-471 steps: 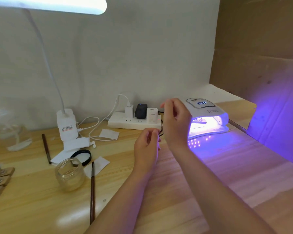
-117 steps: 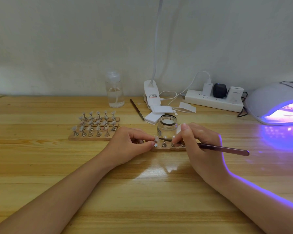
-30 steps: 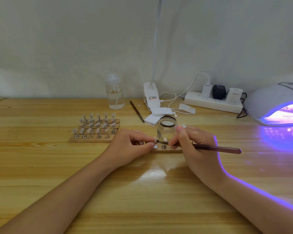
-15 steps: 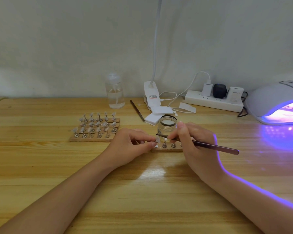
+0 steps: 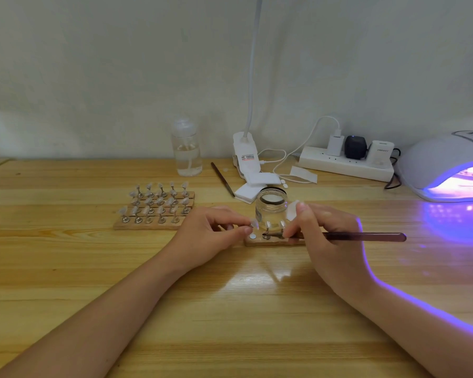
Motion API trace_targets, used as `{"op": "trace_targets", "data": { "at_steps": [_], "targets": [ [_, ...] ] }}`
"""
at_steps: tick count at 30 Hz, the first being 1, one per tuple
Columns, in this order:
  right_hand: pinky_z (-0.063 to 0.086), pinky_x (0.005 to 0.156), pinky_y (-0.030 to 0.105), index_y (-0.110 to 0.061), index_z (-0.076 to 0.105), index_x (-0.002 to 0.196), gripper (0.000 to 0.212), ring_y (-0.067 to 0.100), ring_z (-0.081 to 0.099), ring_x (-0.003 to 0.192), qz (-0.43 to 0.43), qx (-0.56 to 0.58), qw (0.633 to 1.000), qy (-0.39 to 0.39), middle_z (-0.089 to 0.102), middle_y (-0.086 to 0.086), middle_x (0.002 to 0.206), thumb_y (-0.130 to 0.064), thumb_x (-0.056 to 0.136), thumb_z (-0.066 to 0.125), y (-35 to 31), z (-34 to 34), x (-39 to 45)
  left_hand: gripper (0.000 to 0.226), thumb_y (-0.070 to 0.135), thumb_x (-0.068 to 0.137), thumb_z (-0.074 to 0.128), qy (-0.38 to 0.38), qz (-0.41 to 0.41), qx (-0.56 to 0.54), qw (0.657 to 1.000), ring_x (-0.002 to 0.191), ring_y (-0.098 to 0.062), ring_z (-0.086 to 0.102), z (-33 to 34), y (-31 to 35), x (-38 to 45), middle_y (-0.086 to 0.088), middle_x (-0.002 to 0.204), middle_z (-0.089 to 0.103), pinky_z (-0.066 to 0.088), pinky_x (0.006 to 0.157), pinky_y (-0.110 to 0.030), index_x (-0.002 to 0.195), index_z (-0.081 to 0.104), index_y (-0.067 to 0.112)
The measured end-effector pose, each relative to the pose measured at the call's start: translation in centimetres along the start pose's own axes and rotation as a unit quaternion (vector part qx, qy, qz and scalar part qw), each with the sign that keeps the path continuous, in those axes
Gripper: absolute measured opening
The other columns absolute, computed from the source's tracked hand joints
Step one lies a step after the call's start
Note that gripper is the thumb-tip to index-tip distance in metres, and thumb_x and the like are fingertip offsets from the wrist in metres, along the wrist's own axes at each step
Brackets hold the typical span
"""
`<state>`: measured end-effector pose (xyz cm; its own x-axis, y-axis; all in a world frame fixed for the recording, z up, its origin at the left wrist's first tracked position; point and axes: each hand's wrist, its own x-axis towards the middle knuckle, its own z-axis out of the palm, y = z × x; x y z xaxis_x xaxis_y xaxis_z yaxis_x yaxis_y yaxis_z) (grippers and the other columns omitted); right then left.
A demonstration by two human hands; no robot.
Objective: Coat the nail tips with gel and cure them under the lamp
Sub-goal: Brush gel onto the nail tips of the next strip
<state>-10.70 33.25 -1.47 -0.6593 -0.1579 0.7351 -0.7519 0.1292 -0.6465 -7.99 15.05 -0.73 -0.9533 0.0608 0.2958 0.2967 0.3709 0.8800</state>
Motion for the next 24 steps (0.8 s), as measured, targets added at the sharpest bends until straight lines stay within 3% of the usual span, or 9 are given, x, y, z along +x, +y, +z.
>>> {"op": "trace_targets", "data": {
  "at_steps": [5,10,15,24],
  "targets": [
    [0.039,0.057,0.009,-0.022,0.060,0.056,0.036,0.001,0.056,0.050,0.023,0.022,0.999,0.028,0.058,-0.007,0.051,-0.032,0.086,0.043,-0.2,0.0,0.1,0.014,0.011,0.071,0.073,0.008,-0.011,-0.027,1.000,0.068,-0.004,0.049,-0.1,0.0,0.0,0.014,0.076,0.064,0.038,0.055,-0.015,0.076,0.075,0.023],
    [0.043,0.059,0.015,-0.023,0.061,0.058,0.035,0.007,0.058,0.055,0.040,0.039,0.998,0.031,0.060,-0.005,0.054,-0.034,0.086,0.042,-0.3,0.2,0.1,0.013,0.029,0.061,0.073,0.027,-0.007,-0.029,0.999,0.073,-0.001,0.059,0.1,0.1,0.0,0.010,0.083,0.069,0.040,0.056,-0.019,0.073,0.075,0.024],
    [0.043,0.062,0.015,-0.026,0.061,0.061,0.034,0.005,0.059,0.059,0.026,0.018,0.999,0.025,0.061,-0.007,0.056,-0.032,0.088,0.042,-0.2,0.5,0.1,0.012,0.010,0.069,0.075,0.027,-0.026,-0.016,0.999,0.069,-0.002,0.063,0.2,0.2,0.0,0.006,0.074,0.072,0.046,0.066,-0.030,0.071,0.072,0.022],
    [0.041,0.064,0.010,-0.026,0.062,0.064,0.033,0.000,0.059,0.061,0.018,-0.001,1.000,0.007,0.061,-0.011,0.059,-0.030,0.089,0.041,-0.2,1.0,0.1,0.018,0.006,0.072,0.074,0.023,-0.027,-0.007,0.999,0.058,0.007,0.058,0.3,0.4,0.0,0.014,0.066,0.069,0.043,0.055,-0.008,0.069,0.070,0.024]
  ]
}}
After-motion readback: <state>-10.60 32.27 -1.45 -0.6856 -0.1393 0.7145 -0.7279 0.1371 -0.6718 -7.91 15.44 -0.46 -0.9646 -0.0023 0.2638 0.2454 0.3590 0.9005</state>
